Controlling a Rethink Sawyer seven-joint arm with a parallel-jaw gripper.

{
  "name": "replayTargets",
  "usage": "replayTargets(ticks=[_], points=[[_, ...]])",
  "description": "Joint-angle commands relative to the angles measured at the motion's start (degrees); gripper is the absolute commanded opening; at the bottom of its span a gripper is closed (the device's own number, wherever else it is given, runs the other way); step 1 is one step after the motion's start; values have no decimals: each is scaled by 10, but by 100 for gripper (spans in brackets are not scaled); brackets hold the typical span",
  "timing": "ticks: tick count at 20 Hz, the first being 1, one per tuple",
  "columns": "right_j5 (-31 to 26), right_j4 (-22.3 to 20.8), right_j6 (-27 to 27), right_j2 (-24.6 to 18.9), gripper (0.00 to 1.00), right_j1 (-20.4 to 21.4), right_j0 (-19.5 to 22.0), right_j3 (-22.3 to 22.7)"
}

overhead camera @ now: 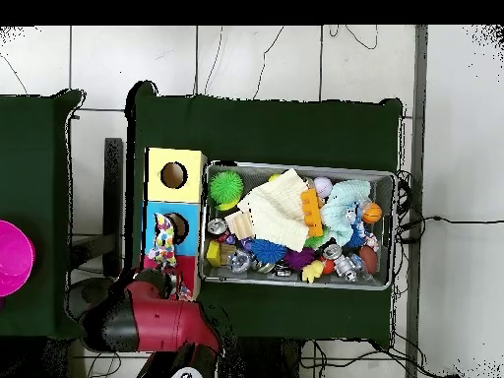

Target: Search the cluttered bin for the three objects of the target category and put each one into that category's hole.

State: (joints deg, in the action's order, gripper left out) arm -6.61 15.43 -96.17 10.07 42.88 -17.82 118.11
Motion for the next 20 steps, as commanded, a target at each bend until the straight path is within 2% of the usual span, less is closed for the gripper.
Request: replayTargets(ticks=[1, 8, 18, 20], points=[[-46, 11, -132, 10, 0, -118, -32, 25], [-37, 10, -119, 18, 0, -127, -28, 27], [-82, -5, -99, 63, 0, -118, -50, 8], [-76, -4, -99, 56, 0, -113, -43, 15]])
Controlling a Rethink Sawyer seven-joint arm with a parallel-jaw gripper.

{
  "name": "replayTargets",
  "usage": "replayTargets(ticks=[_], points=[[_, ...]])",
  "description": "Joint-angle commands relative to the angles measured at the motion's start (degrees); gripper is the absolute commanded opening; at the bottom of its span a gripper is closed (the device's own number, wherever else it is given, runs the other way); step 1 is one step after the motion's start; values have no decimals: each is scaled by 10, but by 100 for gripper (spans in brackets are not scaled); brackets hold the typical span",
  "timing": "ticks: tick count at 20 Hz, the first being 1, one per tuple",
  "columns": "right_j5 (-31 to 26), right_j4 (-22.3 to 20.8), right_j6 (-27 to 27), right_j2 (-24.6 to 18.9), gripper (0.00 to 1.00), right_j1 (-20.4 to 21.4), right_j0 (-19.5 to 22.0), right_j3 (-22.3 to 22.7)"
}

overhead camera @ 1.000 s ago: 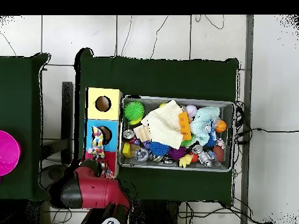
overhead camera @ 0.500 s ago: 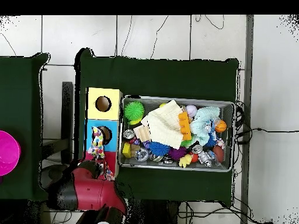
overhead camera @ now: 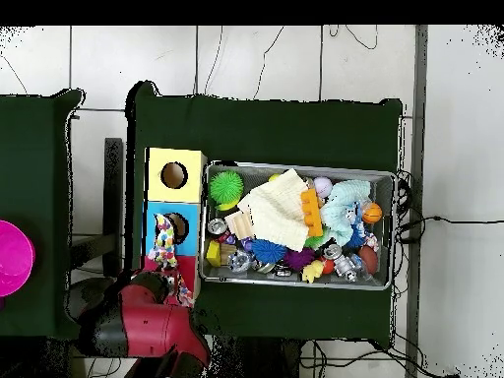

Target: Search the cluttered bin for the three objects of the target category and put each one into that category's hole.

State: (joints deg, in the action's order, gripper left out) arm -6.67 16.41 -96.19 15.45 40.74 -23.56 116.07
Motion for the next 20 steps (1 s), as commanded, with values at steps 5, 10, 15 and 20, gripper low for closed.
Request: replayTargets(ticks=[5, 10, 15, 20], points=[[-58, -12, -99, -8, 0, -102, 21, 34], [-79, -13, -99, 5, 0, -101, 14, 34], [-53, -5, -106, -21, 0, -110, 32, 48], [-122, -8, -104, 12, 0, -107, 3, 28]])
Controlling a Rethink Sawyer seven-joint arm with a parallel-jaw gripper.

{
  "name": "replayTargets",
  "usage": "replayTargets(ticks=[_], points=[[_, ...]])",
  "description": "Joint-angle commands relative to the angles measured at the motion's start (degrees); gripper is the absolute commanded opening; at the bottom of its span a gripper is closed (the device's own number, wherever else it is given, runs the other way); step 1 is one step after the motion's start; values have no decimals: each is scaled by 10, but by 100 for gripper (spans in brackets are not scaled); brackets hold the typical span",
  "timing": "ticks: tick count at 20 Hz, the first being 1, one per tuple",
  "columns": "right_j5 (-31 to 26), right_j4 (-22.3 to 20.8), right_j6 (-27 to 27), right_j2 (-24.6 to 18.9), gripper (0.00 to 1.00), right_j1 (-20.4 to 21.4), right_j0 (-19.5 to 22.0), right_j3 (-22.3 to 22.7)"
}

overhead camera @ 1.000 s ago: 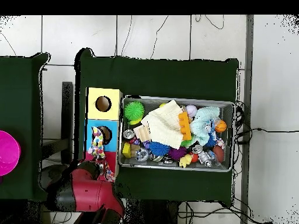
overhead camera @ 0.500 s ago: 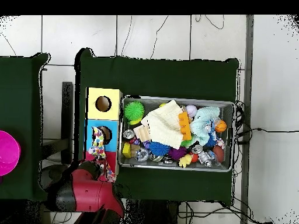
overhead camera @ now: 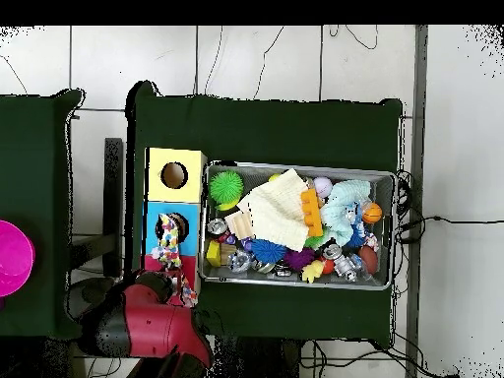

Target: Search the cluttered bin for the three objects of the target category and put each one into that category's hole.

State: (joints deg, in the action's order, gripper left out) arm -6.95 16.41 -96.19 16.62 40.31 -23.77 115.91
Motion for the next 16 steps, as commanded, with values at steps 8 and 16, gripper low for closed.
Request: replayTargets(ticks=[8, 16], points=[[-89, 3, -110, -37, 0, -106, 31, 50], [-134, 12, -119, -30, 0, -92, 17, 50]])
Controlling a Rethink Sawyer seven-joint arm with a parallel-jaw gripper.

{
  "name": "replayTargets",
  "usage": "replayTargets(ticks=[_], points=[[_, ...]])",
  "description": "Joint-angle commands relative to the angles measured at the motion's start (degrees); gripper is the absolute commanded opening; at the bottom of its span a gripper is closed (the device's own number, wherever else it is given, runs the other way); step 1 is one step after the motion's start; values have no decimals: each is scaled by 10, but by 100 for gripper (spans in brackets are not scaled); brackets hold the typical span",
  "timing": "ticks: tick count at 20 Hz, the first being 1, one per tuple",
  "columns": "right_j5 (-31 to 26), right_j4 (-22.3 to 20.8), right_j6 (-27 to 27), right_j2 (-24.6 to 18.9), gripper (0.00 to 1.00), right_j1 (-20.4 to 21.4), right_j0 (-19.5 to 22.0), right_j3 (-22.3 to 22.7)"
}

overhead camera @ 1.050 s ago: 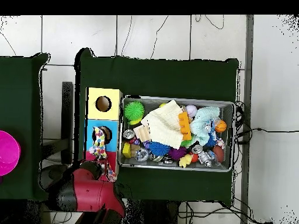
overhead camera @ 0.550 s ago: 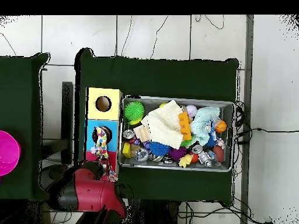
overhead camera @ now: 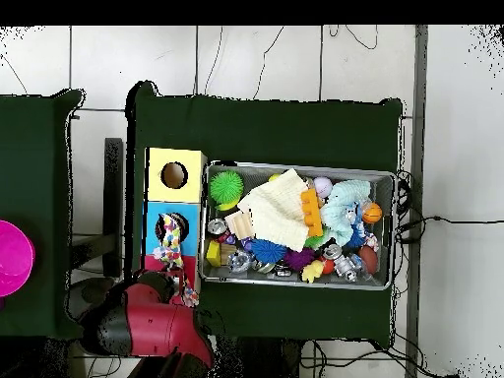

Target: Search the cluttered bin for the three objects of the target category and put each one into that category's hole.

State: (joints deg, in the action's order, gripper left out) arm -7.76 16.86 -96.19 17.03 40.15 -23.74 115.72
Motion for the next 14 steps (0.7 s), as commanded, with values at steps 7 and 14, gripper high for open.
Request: replayTargets(ticks=[7, 14], points=[[-137, 21, -125, -45, 0, -82, 18, 61], [-143, 34, -132, -48, 0, -85, 10, 56]])
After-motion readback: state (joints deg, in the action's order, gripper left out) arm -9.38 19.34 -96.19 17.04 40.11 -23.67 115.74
